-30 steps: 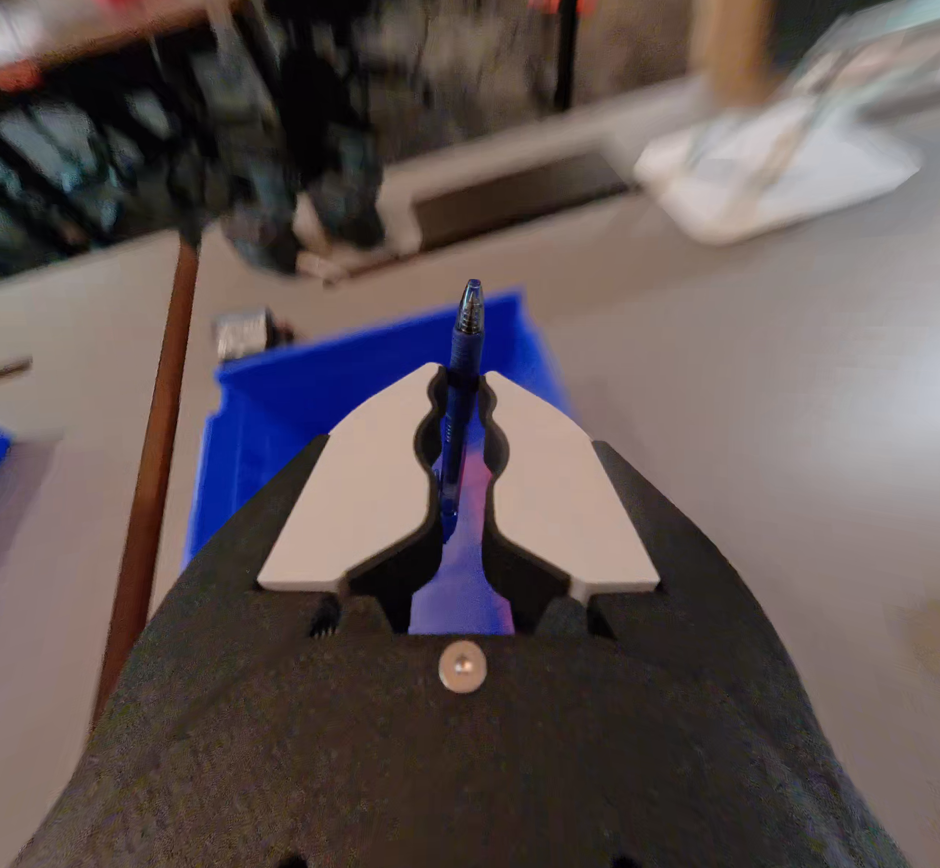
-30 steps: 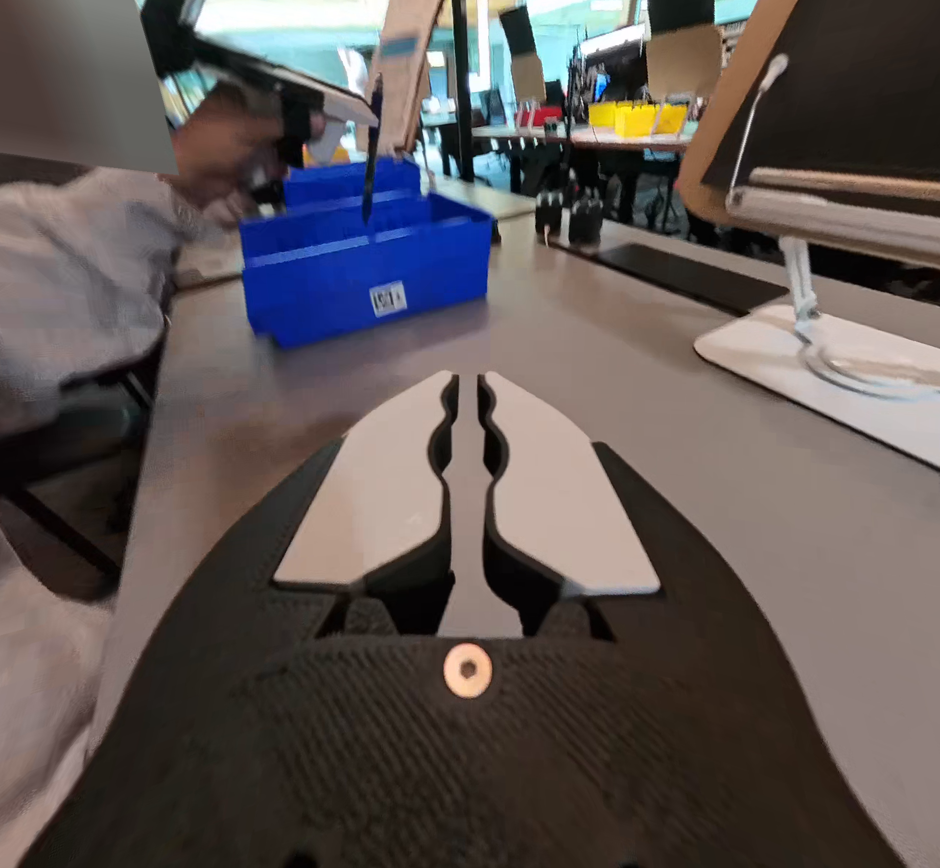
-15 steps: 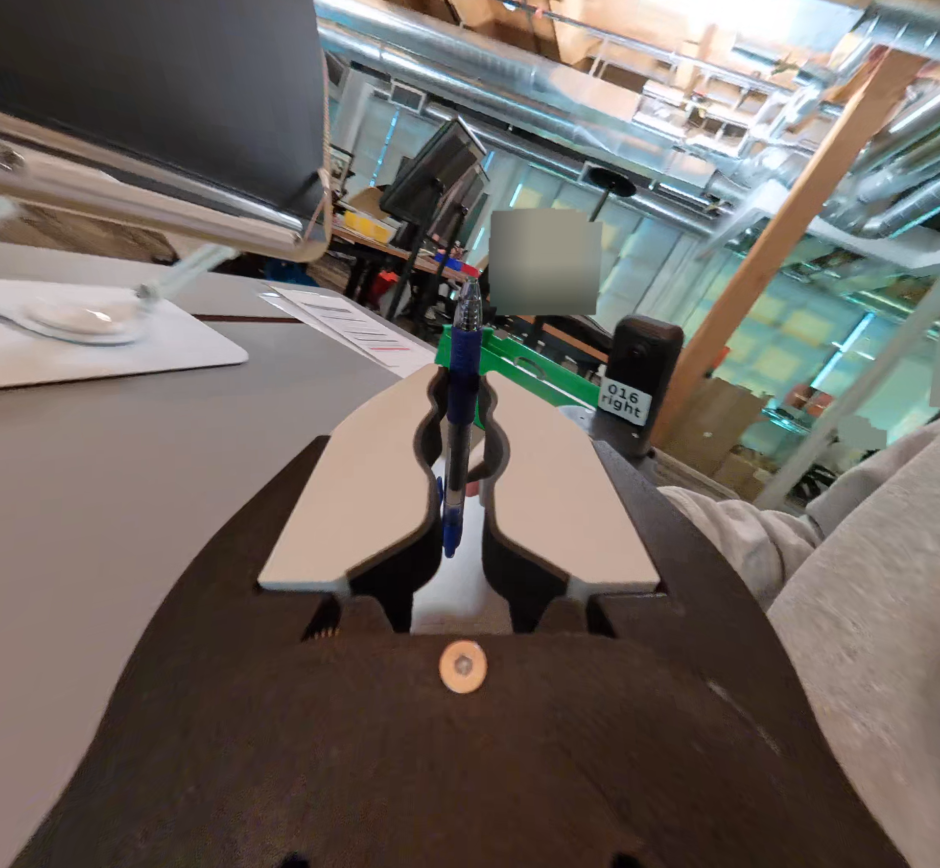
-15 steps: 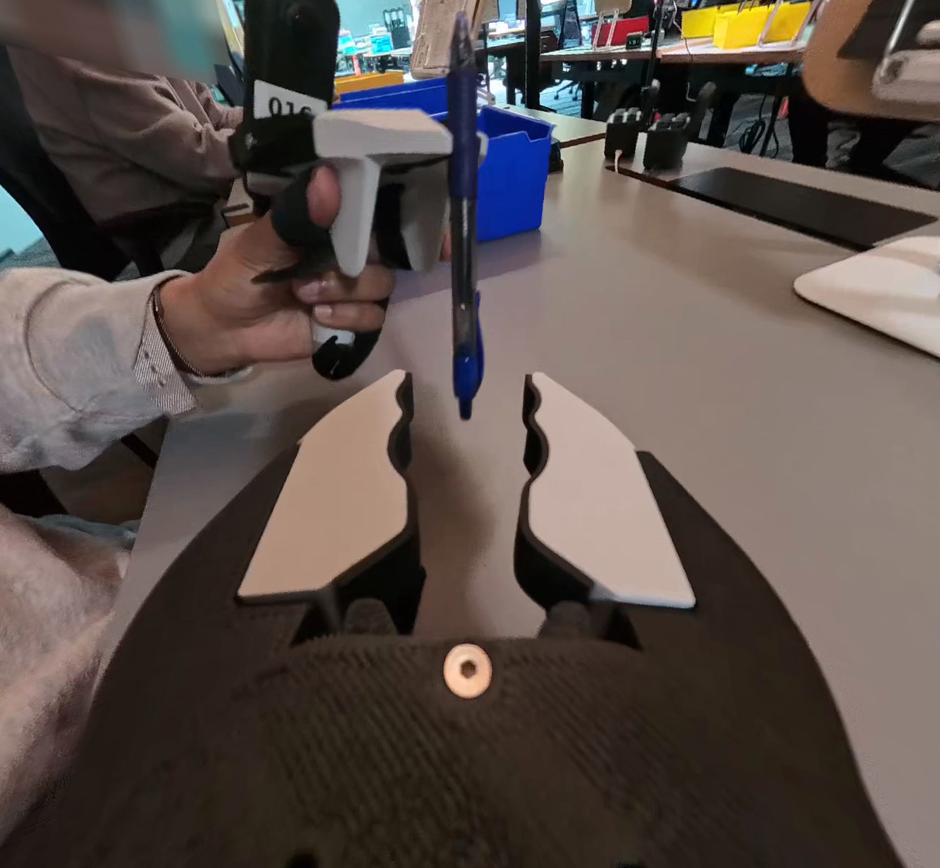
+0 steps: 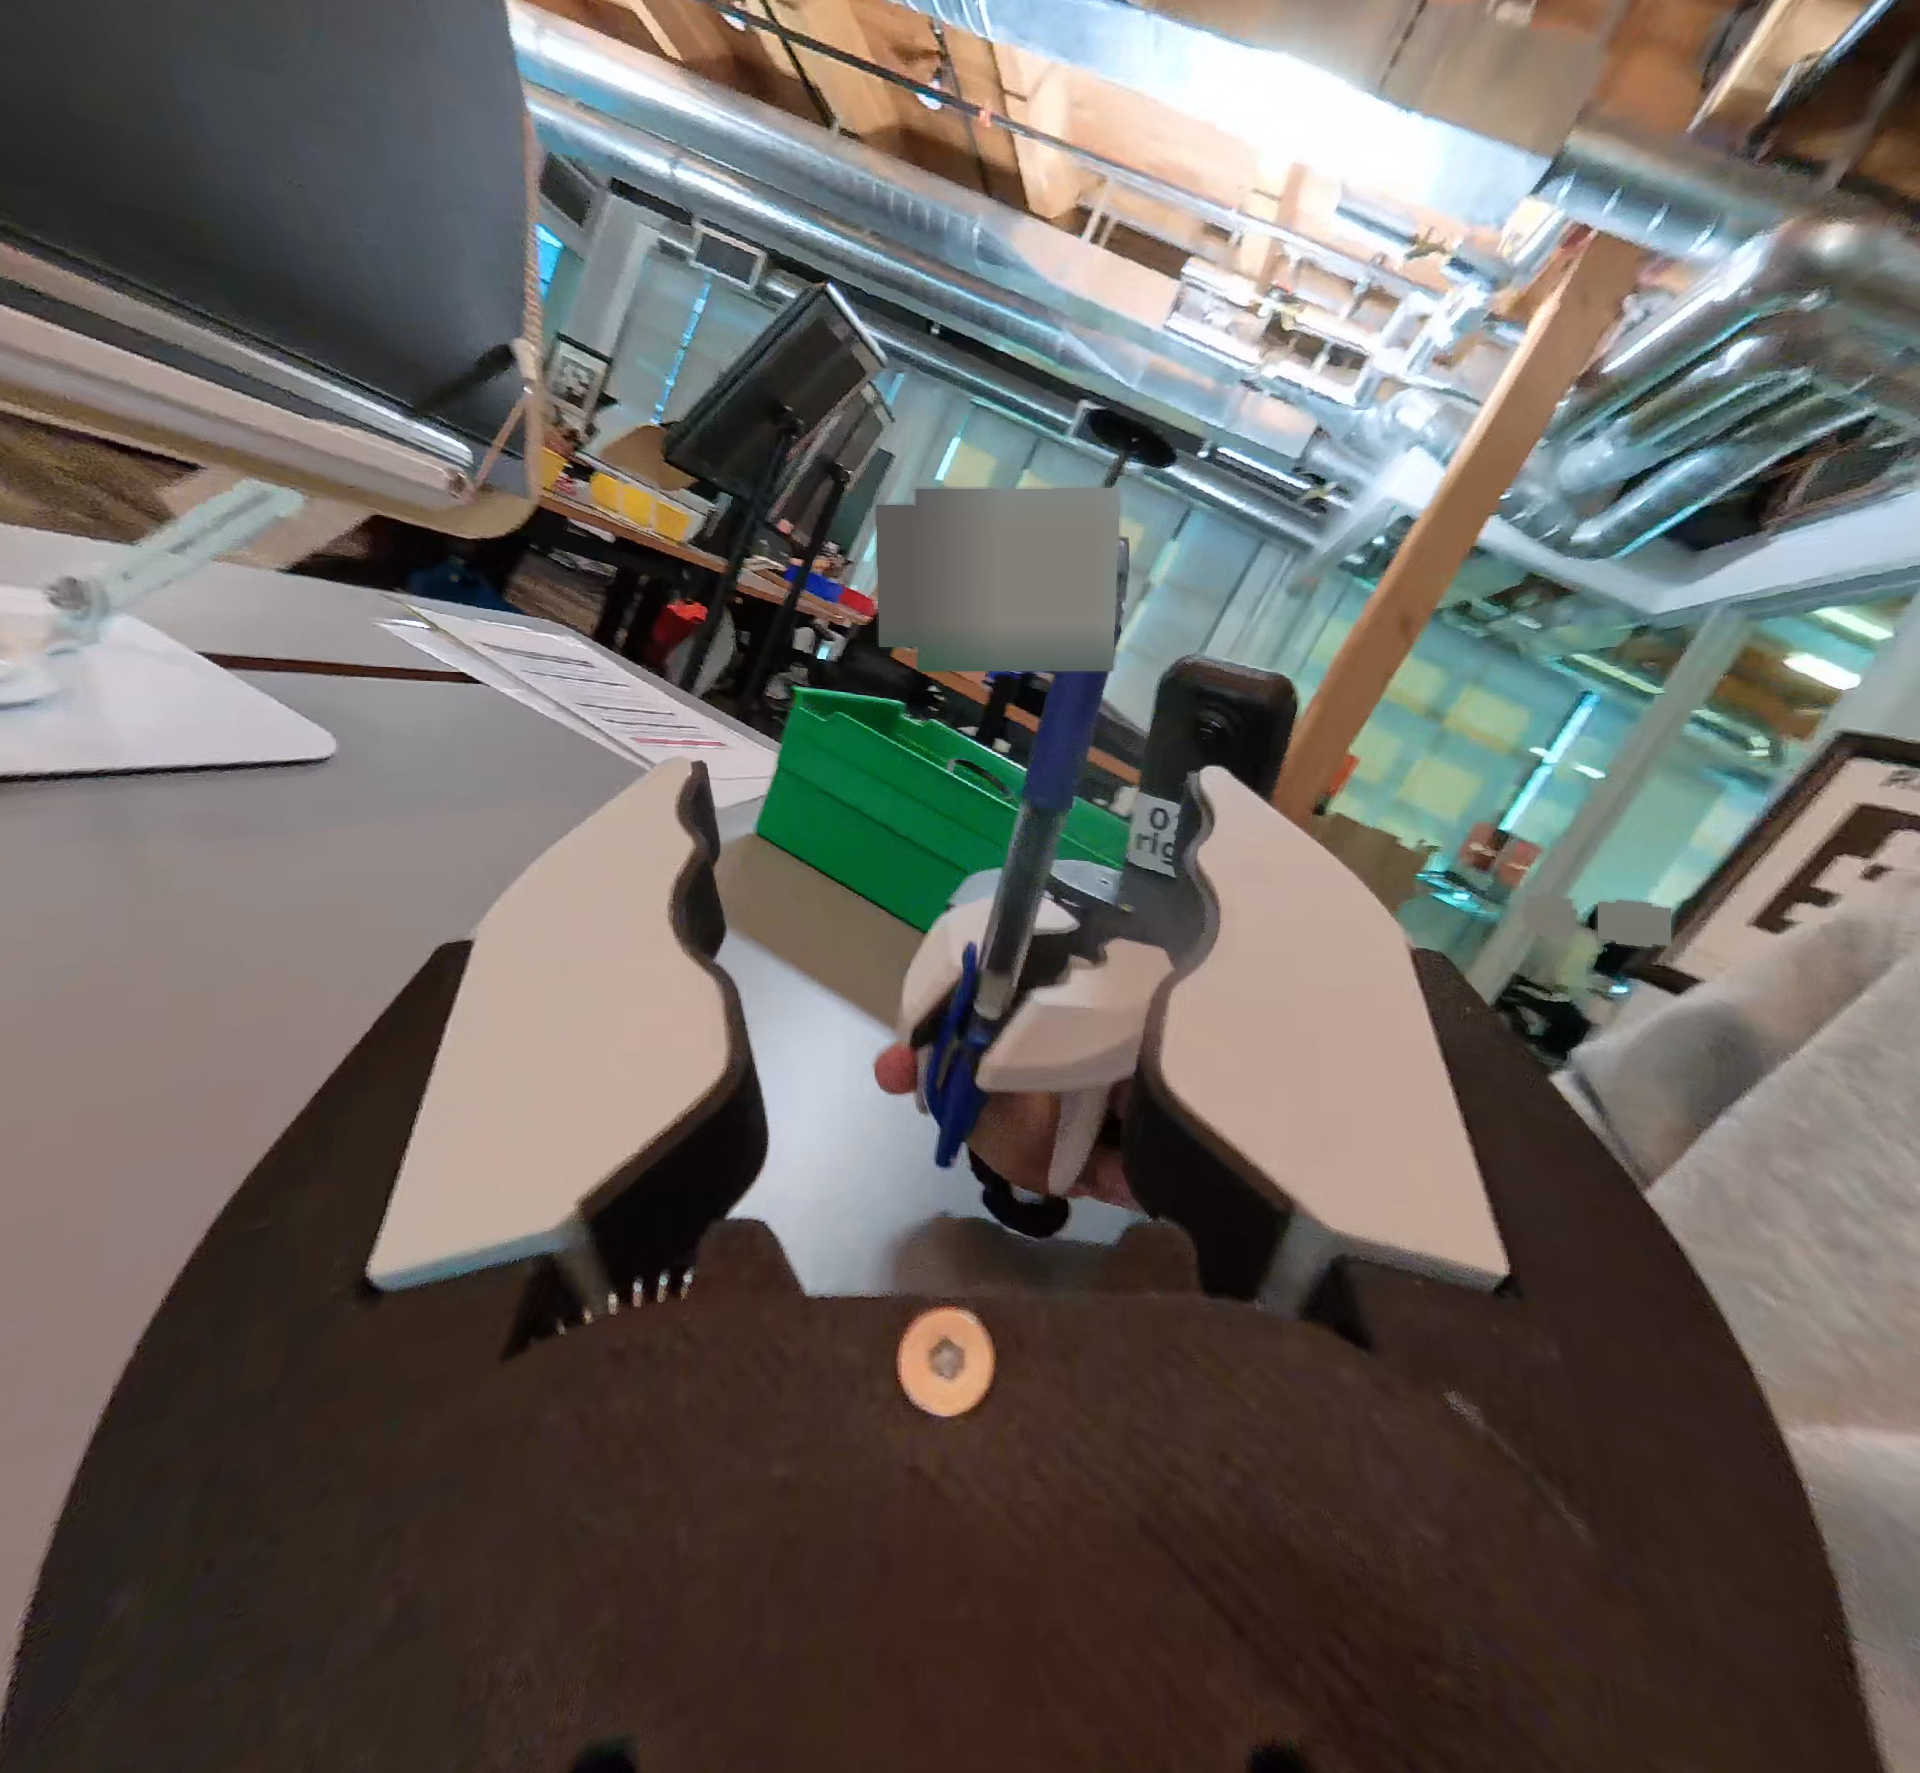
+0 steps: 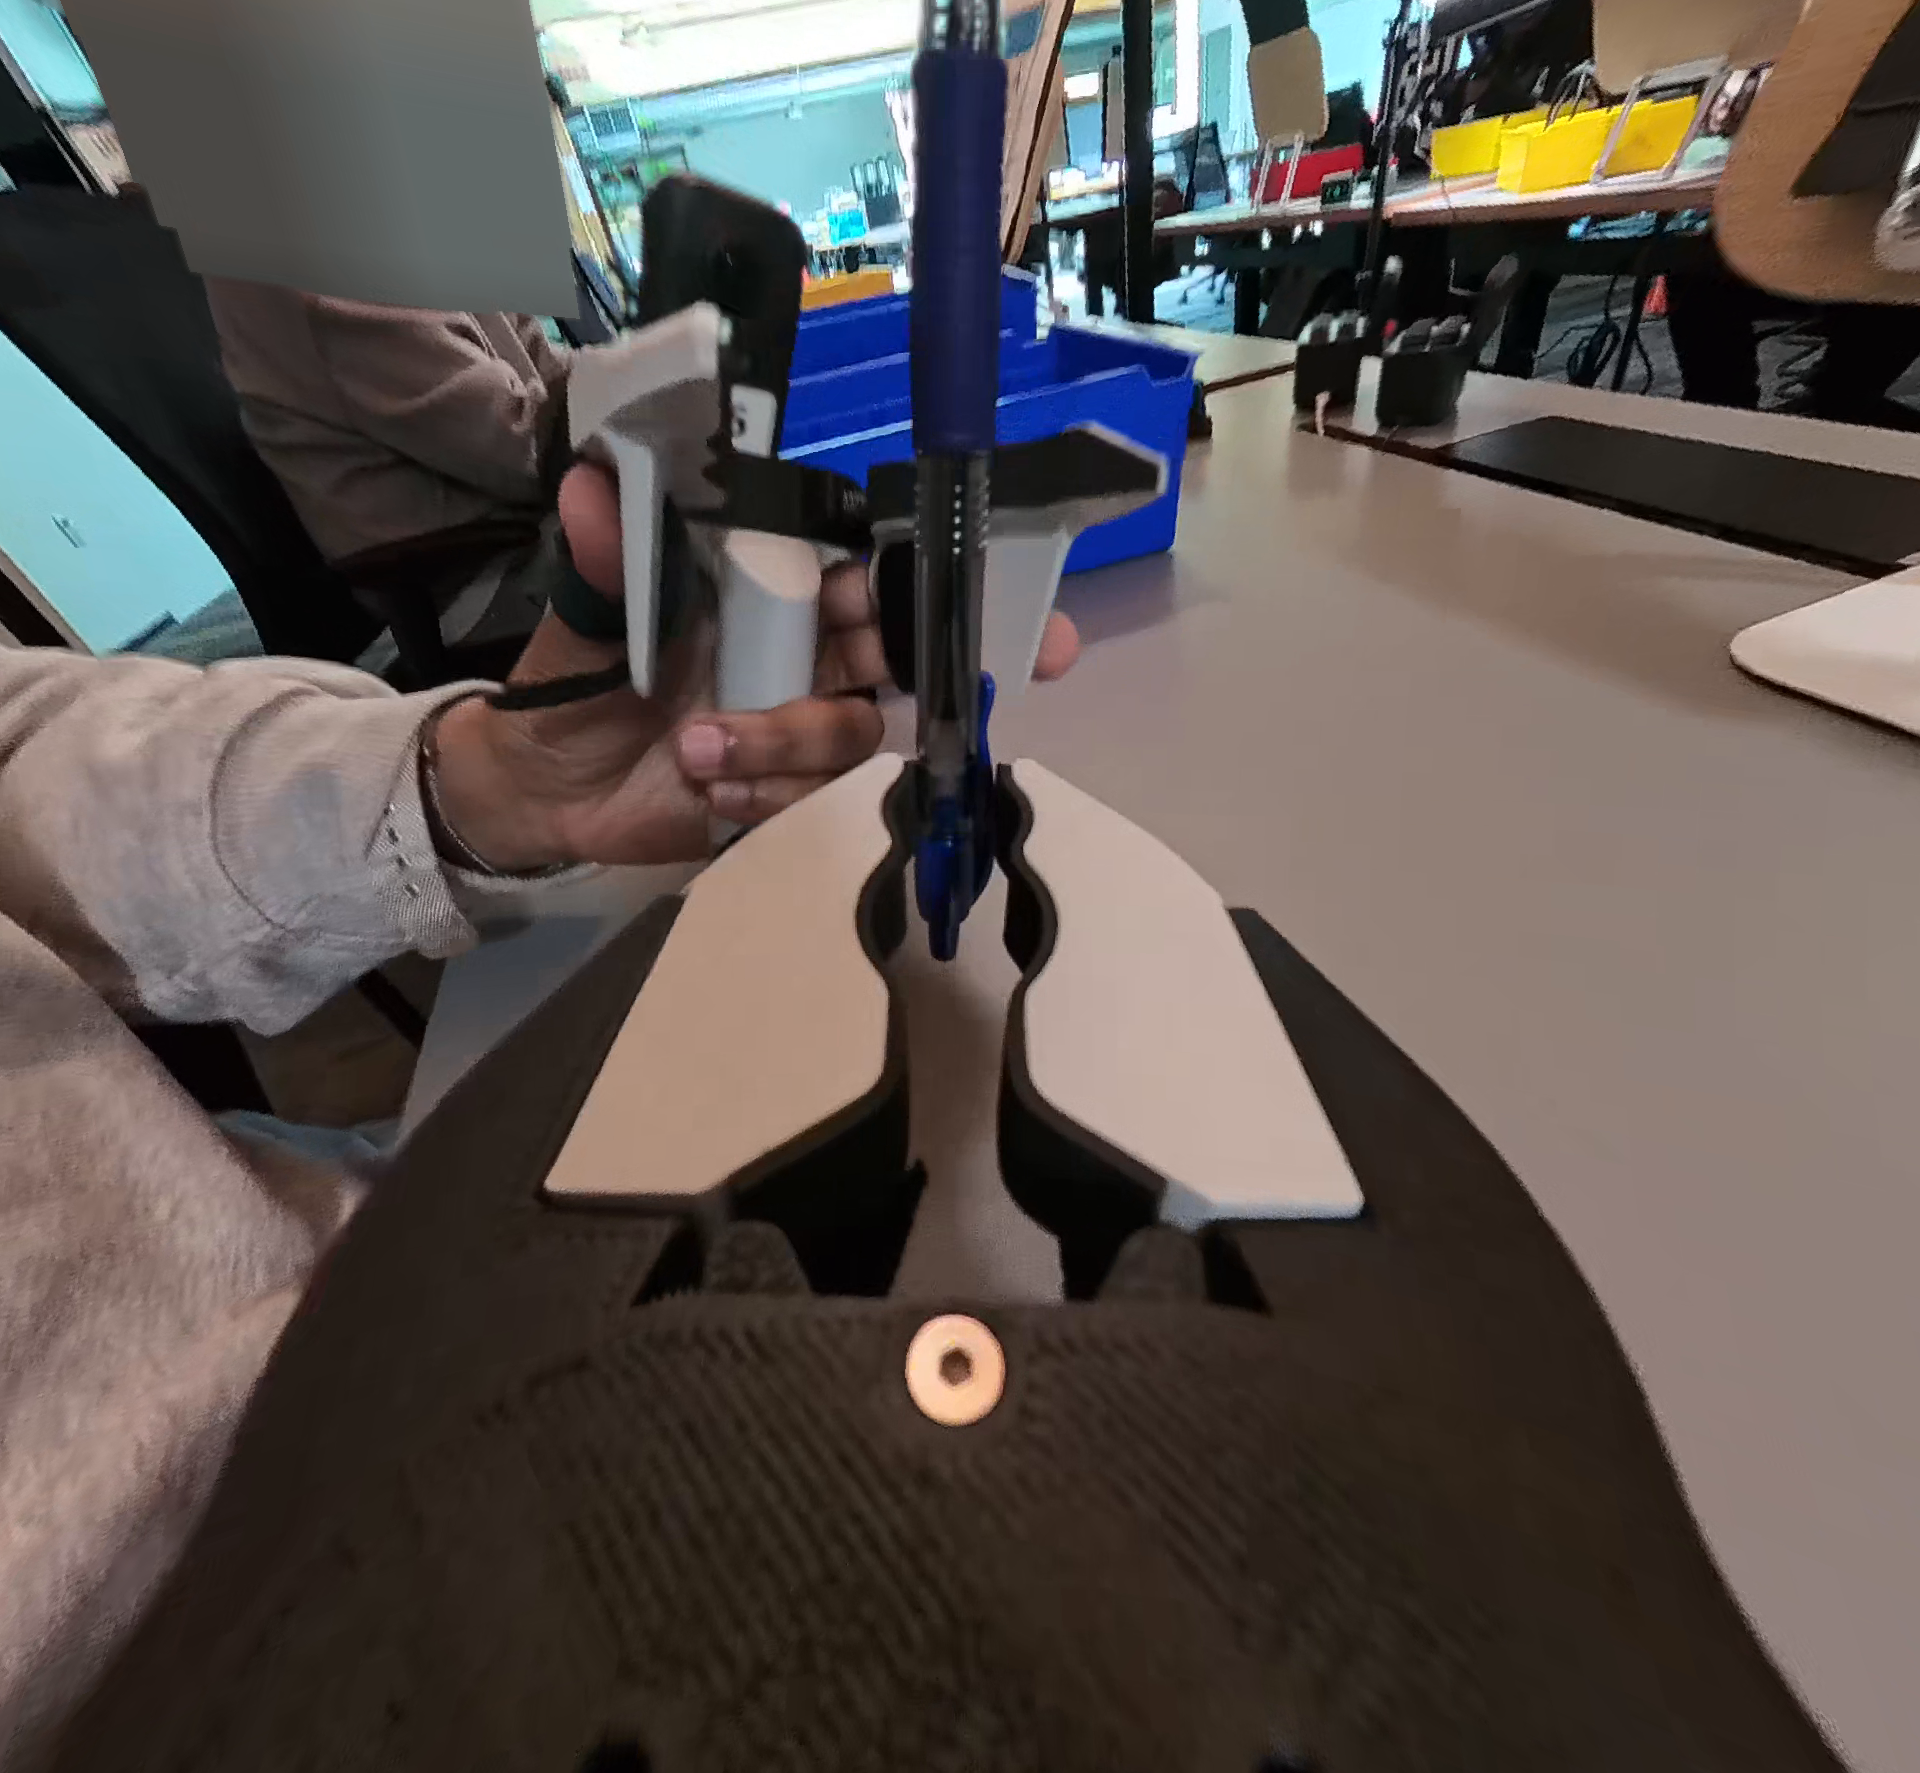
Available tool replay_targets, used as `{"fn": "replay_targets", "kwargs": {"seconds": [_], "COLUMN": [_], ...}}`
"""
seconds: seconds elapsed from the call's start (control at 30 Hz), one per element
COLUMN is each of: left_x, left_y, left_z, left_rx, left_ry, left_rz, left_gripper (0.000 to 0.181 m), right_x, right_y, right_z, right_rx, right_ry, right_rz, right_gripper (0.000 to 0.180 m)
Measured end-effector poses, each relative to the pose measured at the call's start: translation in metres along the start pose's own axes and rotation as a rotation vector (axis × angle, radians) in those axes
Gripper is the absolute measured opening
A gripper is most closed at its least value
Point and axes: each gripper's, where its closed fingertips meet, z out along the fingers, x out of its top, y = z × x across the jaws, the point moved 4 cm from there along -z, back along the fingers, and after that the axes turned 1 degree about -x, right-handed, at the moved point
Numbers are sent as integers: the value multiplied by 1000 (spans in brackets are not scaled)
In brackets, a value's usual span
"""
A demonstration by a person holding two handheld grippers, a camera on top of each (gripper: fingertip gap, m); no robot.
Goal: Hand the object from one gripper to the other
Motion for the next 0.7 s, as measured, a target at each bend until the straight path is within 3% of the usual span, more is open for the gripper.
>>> {"fn": "replay_targets", "kwargs": {"seconds": [0.2,0.43,0.7], "left_x": [-17,-29,-52], "left_y": [4,19,75], "left_z": [8,7,-18], "left_rx": [-52,-83,-84], "left_ry": [-102,-159,-101], "left_rz": [-10,-11,-83], "left_gripper": [77,68,63], "right_x": [19,15,-7], "right_y": [8,-4,-62], "right_z": [-17,-26,-56], "right_rx": [34,19,-1], "right_ry": [150,101,53], "right_rz": [98,52,52], "right_gripper": [14,14,14]}}
